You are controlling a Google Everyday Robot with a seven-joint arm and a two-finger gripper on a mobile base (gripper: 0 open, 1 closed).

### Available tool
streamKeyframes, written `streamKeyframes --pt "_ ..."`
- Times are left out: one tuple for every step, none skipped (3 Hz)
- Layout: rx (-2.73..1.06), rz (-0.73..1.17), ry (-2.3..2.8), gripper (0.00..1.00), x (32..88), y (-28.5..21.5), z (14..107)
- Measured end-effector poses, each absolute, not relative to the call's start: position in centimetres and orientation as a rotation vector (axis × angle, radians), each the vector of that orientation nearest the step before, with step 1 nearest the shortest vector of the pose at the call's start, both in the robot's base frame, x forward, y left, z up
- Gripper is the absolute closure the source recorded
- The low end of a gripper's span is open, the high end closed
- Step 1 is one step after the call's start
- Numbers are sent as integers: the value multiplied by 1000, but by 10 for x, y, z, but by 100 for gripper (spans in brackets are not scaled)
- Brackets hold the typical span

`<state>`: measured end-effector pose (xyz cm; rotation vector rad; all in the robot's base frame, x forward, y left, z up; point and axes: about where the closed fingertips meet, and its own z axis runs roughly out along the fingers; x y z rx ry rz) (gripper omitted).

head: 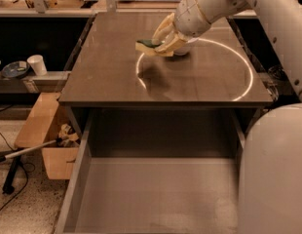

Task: Place sponge into top drawer

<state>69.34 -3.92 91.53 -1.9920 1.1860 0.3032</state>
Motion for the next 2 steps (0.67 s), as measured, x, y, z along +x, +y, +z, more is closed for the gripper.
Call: streamKeyframes --pt "-1969 289 1220 100 672 -48 917" --pt "-1918 290 1288 100 623 -52 909"
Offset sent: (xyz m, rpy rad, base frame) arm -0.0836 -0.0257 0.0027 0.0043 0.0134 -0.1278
